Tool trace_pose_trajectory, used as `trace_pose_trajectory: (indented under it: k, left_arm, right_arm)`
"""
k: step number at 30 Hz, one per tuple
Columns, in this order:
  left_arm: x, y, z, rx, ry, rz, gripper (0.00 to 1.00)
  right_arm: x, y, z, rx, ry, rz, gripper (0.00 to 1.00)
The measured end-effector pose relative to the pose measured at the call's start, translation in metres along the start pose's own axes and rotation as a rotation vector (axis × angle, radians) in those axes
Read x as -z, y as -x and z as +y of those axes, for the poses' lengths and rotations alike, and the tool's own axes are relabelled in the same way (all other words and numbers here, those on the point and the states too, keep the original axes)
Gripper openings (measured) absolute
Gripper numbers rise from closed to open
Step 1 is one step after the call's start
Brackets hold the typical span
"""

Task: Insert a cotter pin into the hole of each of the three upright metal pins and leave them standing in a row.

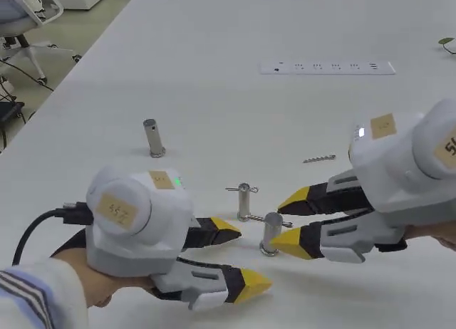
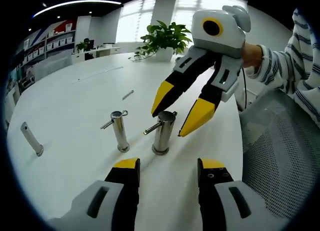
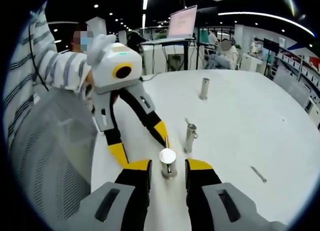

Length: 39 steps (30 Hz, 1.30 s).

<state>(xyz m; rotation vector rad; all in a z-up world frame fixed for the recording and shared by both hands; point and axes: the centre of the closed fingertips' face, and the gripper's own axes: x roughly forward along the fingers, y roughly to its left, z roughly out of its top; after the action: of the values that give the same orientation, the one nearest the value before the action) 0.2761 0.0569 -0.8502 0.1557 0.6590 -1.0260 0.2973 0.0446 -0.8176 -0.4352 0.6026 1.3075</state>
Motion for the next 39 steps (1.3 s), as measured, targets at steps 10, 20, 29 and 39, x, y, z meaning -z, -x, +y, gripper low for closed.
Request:
trace_pose_trajectory:
  k: [10, 20, 29, 39]
  left_arm:
    - [0.003, 0.013, 0.0, -0.024, -0.004, -0.011, 0.71]
    - [0.0, 0.027, 0.012, -0.084, 0.014, -0.052, 0.95]
    - [0.004, 0.032, 0.02, -0.103, 0.046, -0.056, 0.94]
    - [0.001, 0.033, 0.015, -0.065, 0.073, -0.09, 0.93]
  right_arm:
    - [-0.003, -0.013, 0.004, -0.009, 0.008, 0.002, 0.24]
    - [-0.003, -0.015, 0.001, -0.009, 0.019, 0.012, 0.16]
    - [-0.003, -0.016, 0.001, -0.004, 0.063, 0.034, 0.15]
    - [0.002, -0.009, -0.001, -0.057, 0.156, 0.041, 0.13]
